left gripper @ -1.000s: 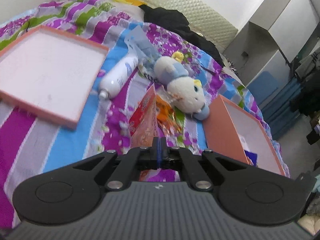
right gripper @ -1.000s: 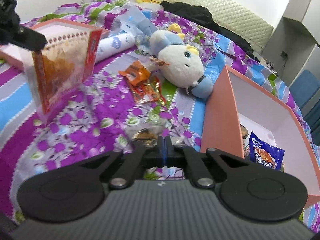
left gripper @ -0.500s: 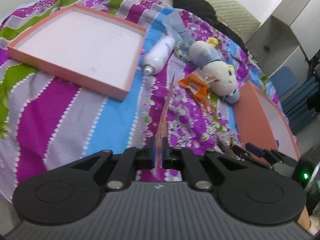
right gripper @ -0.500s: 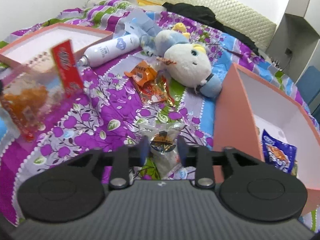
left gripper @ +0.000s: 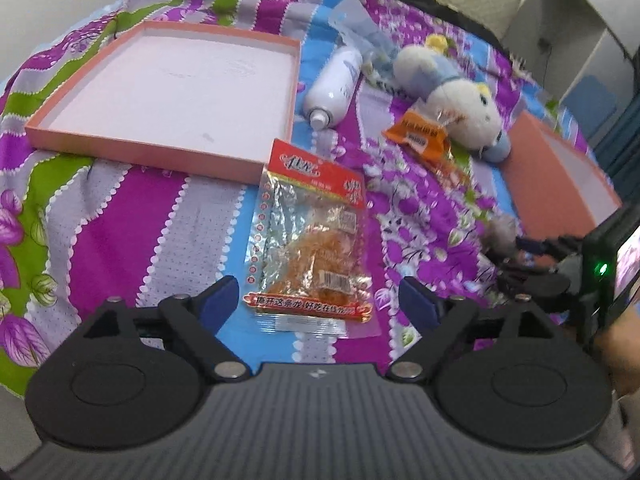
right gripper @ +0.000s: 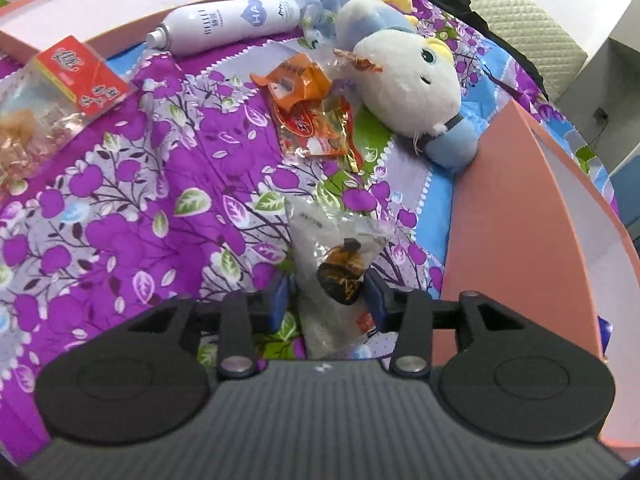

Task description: Organize snacks

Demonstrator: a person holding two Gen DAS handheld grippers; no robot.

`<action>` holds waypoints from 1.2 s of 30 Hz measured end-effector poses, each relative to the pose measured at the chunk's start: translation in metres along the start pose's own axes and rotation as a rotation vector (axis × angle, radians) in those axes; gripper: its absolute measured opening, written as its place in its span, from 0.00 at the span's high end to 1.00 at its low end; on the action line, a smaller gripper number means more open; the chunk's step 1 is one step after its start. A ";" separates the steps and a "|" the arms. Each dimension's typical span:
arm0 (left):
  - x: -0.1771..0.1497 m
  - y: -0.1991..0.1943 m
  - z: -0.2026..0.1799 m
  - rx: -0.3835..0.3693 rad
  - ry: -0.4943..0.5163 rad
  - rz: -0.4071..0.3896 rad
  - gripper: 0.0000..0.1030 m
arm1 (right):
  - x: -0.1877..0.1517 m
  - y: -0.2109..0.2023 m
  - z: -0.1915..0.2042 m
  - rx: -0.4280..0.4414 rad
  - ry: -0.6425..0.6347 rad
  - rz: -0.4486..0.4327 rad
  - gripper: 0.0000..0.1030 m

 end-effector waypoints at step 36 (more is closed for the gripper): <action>0.015 0.099 -0.023 0.119 0.201 0.157 0.10 | -0.054 -0.080 0.000 0.180 0.273 -0.020 0.74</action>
Point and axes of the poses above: each gripper's, at about its wrist camera, not at the fingertips, and y roughly the way its jaws point, z to its left, x to its top, the point moved 3 cm from there along y, roughly the way its jaws point, and after that the axes turned 6 degrees about y, right-handed, at the moved point
